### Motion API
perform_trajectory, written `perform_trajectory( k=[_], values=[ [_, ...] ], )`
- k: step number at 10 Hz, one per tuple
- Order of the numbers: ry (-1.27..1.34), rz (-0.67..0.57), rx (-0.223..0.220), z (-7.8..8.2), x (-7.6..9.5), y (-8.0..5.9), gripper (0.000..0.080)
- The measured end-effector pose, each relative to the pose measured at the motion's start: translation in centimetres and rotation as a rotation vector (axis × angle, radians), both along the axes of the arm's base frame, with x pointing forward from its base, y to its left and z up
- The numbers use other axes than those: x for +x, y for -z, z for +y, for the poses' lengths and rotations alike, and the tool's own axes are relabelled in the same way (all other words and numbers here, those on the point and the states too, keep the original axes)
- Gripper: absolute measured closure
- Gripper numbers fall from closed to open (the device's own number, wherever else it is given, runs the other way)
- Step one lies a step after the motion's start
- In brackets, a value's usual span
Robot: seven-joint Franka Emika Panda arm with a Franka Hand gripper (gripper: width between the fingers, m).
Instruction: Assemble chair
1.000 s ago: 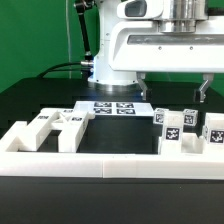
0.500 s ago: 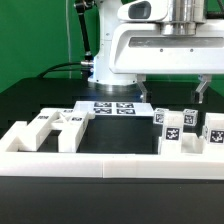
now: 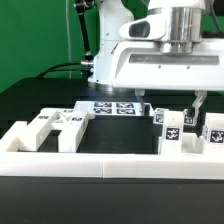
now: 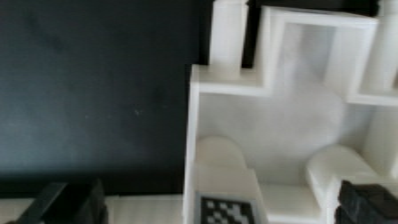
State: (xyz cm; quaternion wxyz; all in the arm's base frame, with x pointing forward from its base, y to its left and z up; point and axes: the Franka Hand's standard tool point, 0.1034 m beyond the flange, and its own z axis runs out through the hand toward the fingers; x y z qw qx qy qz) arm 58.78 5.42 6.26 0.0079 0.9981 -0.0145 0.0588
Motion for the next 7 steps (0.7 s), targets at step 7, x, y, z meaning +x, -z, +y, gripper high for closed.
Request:
perform_trajectory(
  k=[7],
  values=[
    [0.022, 0.012, -0.009, -0.6, -0.5, 1.7, 0.0150]
  ],
)
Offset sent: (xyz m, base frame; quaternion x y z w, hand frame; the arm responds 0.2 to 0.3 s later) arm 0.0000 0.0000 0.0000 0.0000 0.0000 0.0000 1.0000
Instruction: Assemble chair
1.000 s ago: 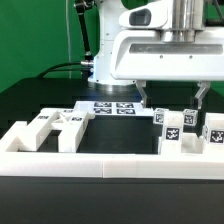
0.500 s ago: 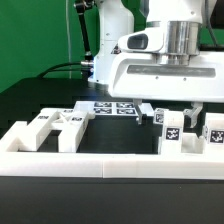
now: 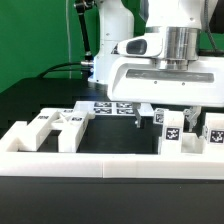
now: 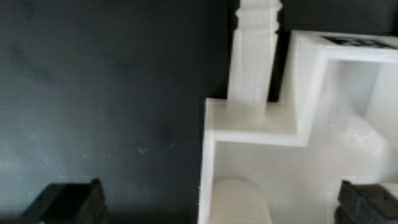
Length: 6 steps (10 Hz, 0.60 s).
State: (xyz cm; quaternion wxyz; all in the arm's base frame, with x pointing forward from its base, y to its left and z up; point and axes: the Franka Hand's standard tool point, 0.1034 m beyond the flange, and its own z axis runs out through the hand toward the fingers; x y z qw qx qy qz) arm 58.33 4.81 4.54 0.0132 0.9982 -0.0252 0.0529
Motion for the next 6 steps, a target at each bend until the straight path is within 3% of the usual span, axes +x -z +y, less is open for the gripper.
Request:
perform_trajectory(
  k=[1, 6],
  values=[
    [0.036, 0.006, 0.022, -0.73, -0.18, 0.48, 0.0150],
    [0.109, 0.007, 0.077, 0.10, 0.52, -0.05, 0.0150]
  ],
)
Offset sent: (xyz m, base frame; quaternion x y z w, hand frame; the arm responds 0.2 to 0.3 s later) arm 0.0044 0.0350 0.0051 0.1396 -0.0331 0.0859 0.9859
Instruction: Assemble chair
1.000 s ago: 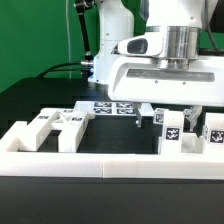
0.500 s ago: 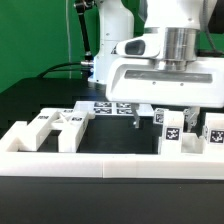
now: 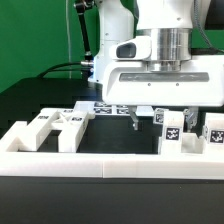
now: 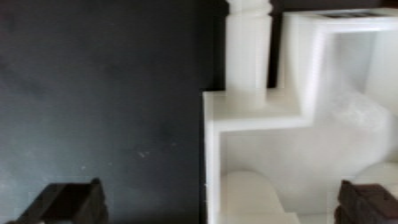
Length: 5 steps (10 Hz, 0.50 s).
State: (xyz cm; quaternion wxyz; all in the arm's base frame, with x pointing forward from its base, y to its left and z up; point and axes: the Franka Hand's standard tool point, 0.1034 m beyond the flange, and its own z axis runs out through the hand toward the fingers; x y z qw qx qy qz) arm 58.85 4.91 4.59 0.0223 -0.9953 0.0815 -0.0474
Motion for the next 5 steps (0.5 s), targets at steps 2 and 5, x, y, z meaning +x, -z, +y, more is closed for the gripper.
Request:
perform_trajectory(
  k=[2, 5],
  values=[
    [0.002, 0.000, -0.002, -0.2, 0.0, 0.1, 0.0150],
    [-0.013, -0.003, 0.002, 1.1, -0.5, 0.8, 0.0150]
  ],
)
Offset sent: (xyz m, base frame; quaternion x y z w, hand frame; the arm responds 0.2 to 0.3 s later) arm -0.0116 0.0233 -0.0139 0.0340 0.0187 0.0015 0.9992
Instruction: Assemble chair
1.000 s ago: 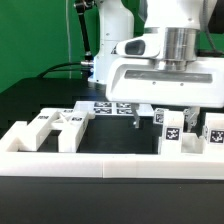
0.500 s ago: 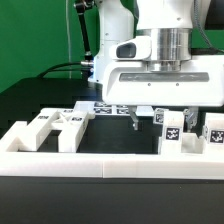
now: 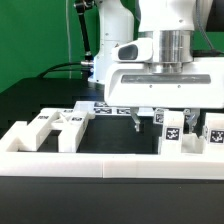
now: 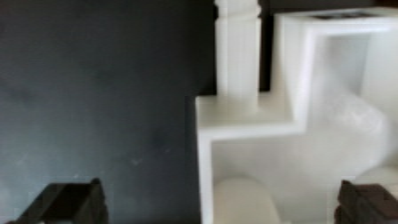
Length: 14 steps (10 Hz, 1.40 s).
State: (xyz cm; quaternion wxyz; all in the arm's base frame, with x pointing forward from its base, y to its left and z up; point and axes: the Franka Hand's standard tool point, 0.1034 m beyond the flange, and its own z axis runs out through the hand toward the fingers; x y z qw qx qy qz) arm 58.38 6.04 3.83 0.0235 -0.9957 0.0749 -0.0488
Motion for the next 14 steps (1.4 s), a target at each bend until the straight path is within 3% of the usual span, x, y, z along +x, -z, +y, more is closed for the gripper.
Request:
perform_trajectory(
  k=[2, 5, 11, 13, 14],
  values=[
    [-0.020, 0.002, -0.002, 0.6, -0.1, 0.2, 0.0150],
    [-0.020, -0.005, -0.019, 0.2, -0.4, 1.6, 0.0150],
    [-0.018, 0.011, -0.029, -0.2, -1.0, 2.8, 0.0150],
    [-0.018, 0.011, -0.029, -0.2, -1.0, 2.8, 0.0416],
    [-0.017, 0.011, -0.029, -0.2, -1.0, 2.8, 0.0469]
  ],
)
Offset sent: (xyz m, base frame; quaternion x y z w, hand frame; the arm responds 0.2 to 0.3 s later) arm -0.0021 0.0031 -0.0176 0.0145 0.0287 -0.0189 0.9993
